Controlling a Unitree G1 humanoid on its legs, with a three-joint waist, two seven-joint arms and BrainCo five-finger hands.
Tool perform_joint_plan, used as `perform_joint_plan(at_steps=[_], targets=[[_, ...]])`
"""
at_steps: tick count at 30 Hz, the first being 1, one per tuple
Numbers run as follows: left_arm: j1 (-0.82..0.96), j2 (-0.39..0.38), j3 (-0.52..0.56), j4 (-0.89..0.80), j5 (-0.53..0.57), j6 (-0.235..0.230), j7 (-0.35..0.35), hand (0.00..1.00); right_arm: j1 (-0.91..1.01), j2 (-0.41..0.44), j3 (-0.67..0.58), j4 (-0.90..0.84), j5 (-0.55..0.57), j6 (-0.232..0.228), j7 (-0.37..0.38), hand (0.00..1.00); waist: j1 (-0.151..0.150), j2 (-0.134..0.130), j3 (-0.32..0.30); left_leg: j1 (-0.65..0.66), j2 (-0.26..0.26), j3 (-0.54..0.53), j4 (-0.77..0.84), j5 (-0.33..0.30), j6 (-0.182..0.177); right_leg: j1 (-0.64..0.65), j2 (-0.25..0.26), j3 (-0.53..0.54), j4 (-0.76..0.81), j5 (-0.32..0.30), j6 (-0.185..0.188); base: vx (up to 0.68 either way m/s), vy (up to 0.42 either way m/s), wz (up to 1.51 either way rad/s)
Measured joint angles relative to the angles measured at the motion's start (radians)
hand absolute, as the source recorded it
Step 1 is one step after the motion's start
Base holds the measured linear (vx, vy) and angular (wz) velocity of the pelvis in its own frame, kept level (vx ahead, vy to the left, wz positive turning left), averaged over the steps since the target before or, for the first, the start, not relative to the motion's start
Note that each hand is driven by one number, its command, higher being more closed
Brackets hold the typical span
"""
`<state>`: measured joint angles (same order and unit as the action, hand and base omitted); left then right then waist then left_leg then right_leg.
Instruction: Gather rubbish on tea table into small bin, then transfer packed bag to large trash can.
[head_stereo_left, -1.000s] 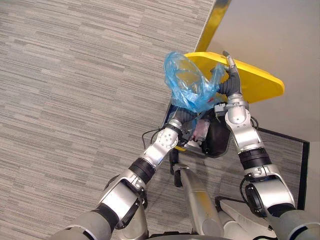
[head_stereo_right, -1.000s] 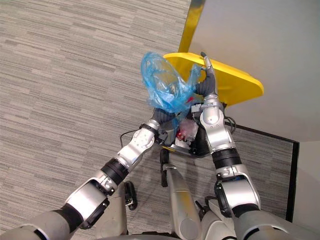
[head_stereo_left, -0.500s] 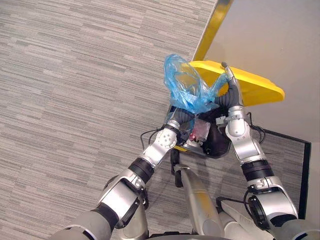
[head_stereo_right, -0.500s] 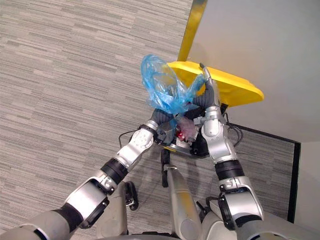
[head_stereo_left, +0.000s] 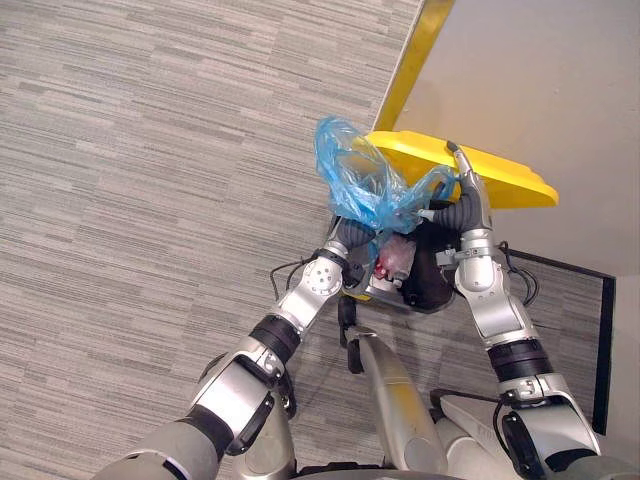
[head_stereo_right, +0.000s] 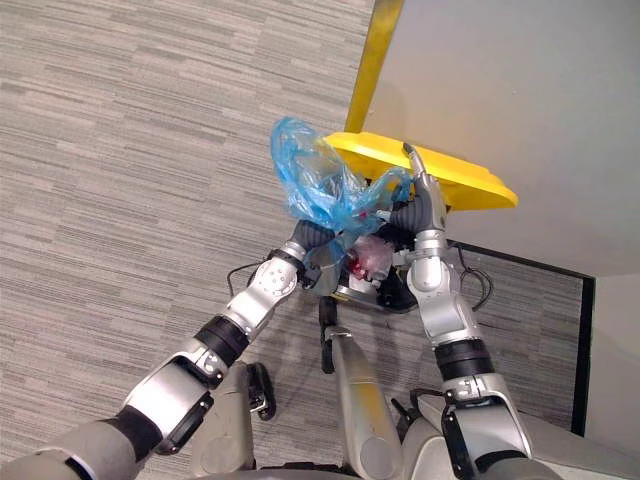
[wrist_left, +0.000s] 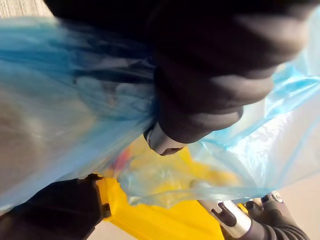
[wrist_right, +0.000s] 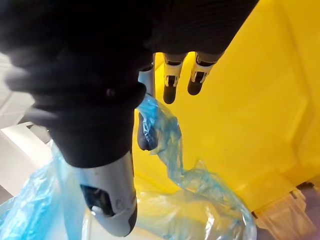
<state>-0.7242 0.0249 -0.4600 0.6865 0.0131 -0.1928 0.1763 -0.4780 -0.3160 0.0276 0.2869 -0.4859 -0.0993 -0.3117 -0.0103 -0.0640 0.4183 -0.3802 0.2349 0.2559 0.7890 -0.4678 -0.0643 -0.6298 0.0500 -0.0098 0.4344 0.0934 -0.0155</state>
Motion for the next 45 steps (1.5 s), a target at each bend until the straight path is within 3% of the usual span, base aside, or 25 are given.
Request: perform_joint_plan(at_steps=[10, 18, 19, 23, 28, 33, 45], targets=[[-0.001, -0.003, 0.032, 0.083, 0.010, 0.012, -0.001, 1.00, -0.011, -0.026, -0.023, 0.000, -0.037, 0.039, -0.012, 0.00, -0.001, 0.000, 0.001, 0.001, 0.005, 0.011, 0.008, -0.008, 0.003, -0.003, 0.006, 0.007, 0.000, 0.000, 0.000, 0.00, -0.007, -0.03], [-0.083, -0.039, 0.033, 0.150, 0.040, 0.032, -0.002, 1.00, -0.110, -0.062, 0.015, -0.100, -0.037, 0.066, -0.016, 0.00, -0.026, -0.004, 0.062, -0.069, 0.035, 0.052, 0.073, -0.042, 0.016, -0.075, 0.035, 0.045, 0.002, 0.025, 0.012, -0.02, 0.004, -0.18], [-0.089, -0.041, 0.034, 0.150, 0.040, 0.032, -0.002, 0.00, -0.114, -0.062, 0.020, -0.112, -0.037, 0.067, -0.017, 0.00, -0.030, -0.004, 0.064, -0.076, 0.037, 0.055, 0.077, -0.045, 0.015, -0.082, 0.038, 0.047, 0.002, 0.027, 0.013, 0.00, 0.007, -0.23], [-0.146, -0.055, 0.044, 0.179, 0.054, 0.036, -0.001, 0.00, -0.126, -0.064, 0.027, -0.161, -0.036, 0.061, -0.021, 0.00, -0.039, -0.005, 0.075, -0.103, 0.046, 0.069, 0.096, -0.057, 0.015, -0.120, 0.049, 0.061, 0.018, 0.028, 0.014, 0.01, -0.007, -0.14], [-0.161, -0.062, 0.172, 0.217, 0.139, 0.081, 0.012, 0.00, -0.137, -0.064, 0.051, -0.197, -0.035, 0.054, -0.030, 0.00, -0.062, -0.005, 0.075, -0.146, 0.060, 0.070, 0.124, -0.070, 0.021, -0.157, 0.056, 0.061, 0.025, 0.029, 0.016, 0.00, -0.010, -0.04], [-0.160, -0.060, 0.262, 0.227, 0.178, 0.108, 0.021, 0.00, -0.140, -0.064, 0.063, -0.197, -0.035, 0.035, -0.039, 0.00, -0.061, -0.005, 0.075, -0.149, 0.069, 0.080, 0.129, -0.077, 0.019, -0.163, 0.068, 0.070, 0.020, 0.031, 0.018, -0.01, -0.018, -0.09], [-0.105, -0.038, 0.269, 0.181, 0.189, 0.106, 0.019, 0.00, -0.052, -0.064, 0.069, -0.234, -0.033, 0.027, -0.026, 0.00, -0.053, -0.003, 0.074, -0.127, 0.071, 0.068, 0.126, -0.076, 0.012, -0.138, 0.066, 0.059, 0.024, 0.032, 0.017, -0.01, -0.012, 0.02]])
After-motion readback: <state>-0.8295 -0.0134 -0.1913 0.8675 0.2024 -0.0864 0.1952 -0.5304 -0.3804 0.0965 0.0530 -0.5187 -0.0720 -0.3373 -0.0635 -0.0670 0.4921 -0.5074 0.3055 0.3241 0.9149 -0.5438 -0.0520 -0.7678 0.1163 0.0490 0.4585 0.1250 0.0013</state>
